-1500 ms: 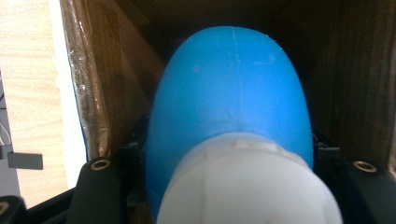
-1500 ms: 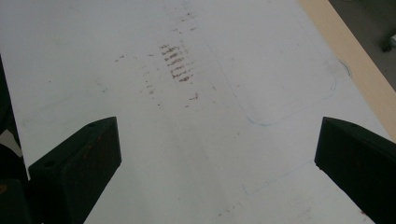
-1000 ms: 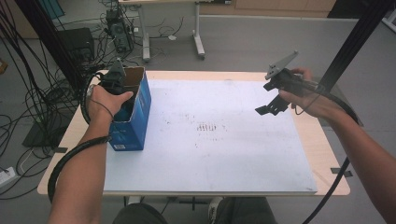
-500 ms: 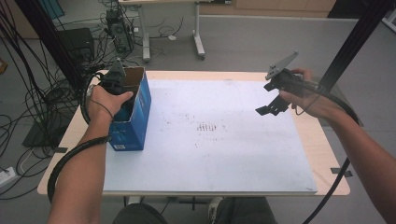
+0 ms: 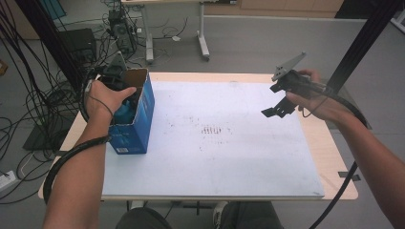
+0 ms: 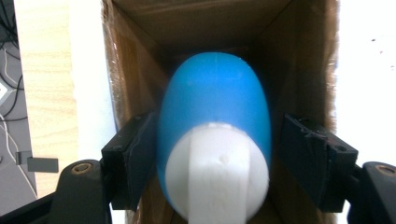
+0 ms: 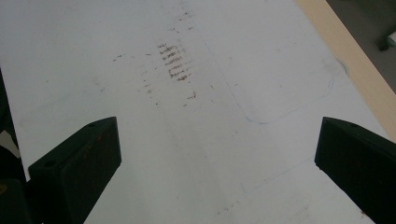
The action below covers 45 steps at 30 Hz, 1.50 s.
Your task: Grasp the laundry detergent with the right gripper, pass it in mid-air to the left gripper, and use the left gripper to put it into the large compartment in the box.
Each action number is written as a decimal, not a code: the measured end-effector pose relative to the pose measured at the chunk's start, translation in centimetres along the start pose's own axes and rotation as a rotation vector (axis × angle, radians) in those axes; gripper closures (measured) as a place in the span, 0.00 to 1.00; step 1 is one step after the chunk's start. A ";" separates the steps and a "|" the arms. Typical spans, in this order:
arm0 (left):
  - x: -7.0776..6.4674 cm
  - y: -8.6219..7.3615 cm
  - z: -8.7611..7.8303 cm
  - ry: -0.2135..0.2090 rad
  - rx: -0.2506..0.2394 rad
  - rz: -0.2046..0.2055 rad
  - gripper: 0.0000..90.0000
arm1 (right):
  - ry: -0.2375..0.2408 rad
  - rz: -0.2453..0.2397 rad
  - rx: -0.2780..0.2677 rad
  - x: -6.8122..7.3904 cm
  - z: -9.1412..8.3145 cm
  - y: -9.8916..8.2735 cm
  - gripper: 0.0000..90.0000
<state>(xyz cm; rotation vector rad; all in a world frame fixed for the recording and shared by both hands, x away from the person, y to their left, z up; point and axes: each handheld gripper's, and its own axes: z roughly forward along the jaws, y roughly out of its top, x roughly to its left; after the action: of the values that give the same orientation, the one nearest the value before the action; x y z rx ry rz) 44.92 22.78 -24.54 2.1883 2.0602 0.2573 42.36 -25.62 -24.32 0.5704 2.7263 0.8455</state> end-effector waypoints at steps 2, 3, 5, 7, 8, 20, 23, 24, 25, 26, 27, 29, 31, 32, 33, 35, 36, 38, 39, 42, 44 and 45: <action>-0.1 -0.1 -0.5 -0.003 -0.006 0.008 0.31 | 0.000 -0.002 0.003 -0.1 0.0 0.1 0.00; -0.2 -0.1 -0.8 -0.002 -0.009 0.013 0.30 | 0.000 0.000 0.002 -0.1 0.1 0.1 0.00; -0.4 -0.2 -1.3 0.007 -0.016 0.018 0.30 | 0.000 0.002 0.007 -0.1 0.1 0.3 0.00; -0.4 -0.2 -2.0 0.011 -0.025 0.025 0.29 | 0.002 0.000 0.017 -0.2 0.1 0.4 0.00; -0.4 -0.3 -2.2 0.011 -0.029 0.026 0.29 | 0.001 -0.001 0.019 -0.2 0.1 0.5 0.00; -2.0 -0.6 -5.7 -0.003 -0.076 0.085 0.23 | -0.009 0.022 0.052 -1.7 0.1 1.3 0.00; -3.0 -0.4 -6.1 -0.019 -0.084 0.100 0.22 | -0.012 0.030 0.068 -2.5 0.2 1.5 0.00; -3.5 -0.4 -6.2 -0.031 -0.081 0.105 0.21 | -0.012 0.032 0.077 -2.7 0.2 1.5 0.00; -3.9 -0.3 -6.2 -0.035 -0.081 0.112 0.20 | -0.012 0.035 0.086 -3.1 0.3 1.5 0.00; -4.3 -0.3 -6.3 -0.039 -0.082 0.122 0.20 | -0.013 0.037 0.093 -3.2 0.4 1.6 0.00; -4.9 -0.3 -6.4 -0.046 -0.083 0.131 0.19 | -0.011 0.037 0.100 -3.5 0.5 1.6 0.00; -5.9 -0.3 -6.5 -0.059 -0.083 0.150 0.18 | -0.009 0.042 0.109 -4.0 0.7 1.8 0.00; -6.8 -0.2 -6.8 -0.076 -0.083 0.170 0.17 | -0.009 0.045 0.117 -4.5 0.8 2.0 0.00; -7.4 -0.2 -6.9 -0.088 -0.080 0.182 0.17 | -0.011 0.045 0.124 -4.6 0.9 2.1 0.00; -7.7 -0.2 -7.0 -0.092 -0.079 0.188 0.16 | -0.014 0.045 0.136 -4.9 1.0 2.2 0.00; -8.5 -0.3 -7.1 -0.096 -0.075 0.199 0.16 | -0.015 0.043 0.146 -5.2 1.1 2.4 0.00; -8.9 -0.3 -7.2 -0.106 -0.070 0.206 0.16 | -0.020 0.043 0.153 -5.3 1.2 2.4 0.00; -9.5 -0.4 -7.2 -0.116 -0.070 0.215 0.16 | -0.028 0.042 0.174 -5.4 1.2 2.7 0.00; -9.7 -0.4 -7.1 -0.117 -0.064 0.224 0.16 | -0.028 0.041 0.180 -5.4 1.2 2.8 0.00; -10.4 -0.6 -7.0 -0.129 -0.061 0.238 0.16 | -0.031 0.041 0.189 -5.5 1.3 3.1 0.00; -10.7 -0.7 -6.9 -0.136 -0.057 0.243 0.16 | -0.033 0.045 0.195 -5.5 1.4 3.3 0.00; -10.8 -0.8 -6.9 -0.141 -0.059 0.245 0.16 | -0.033 0.047 0.198 -5.6 1.4 3.4 0.00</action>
<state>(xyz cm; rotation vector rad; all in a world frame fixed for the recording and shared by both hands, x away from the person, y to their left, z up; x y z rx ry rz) 42.15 11.90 -18.40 2.3479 1.6922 0.1781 48.83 -24.71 -22.89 0.6828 2.7943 0.5738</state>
